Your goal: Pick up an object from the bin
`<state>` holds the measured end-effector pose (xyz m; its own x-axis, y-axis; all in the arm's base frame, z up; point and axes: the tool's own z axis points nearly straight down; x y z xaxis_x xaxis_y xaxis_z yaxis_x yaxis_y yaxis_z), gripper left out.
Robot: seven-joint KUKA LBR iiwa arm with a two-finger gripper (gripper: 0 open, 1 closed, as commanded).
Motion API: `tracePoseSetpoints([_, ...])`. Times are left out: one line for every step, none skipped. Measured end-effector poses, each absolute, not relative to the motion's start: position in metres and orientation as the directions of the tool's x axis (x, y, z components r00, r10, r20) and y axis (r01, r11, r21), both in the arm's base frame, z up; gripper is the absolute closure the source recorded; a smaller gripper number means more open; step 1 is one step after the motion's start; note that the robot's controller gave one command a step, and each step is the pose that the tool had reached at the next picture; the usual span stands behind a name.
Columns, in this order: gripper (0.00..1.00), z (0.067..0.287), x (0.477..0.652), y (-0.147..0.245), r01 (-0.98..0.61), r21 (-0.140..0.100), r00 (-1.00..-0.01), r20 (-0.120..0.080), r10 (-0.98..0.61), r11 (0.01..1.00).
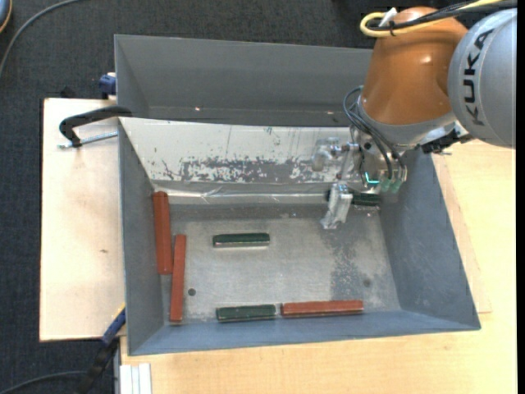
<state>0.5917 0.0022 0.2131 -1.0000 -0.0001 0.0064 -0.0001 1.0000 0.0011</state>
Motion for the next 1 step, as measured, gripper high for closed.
tracePoseSetpoints([0.00, 0.1097, 0.5685, 0.1117, -0.089, 0.005, -0.996, 0.008, -0.089, 0.996])
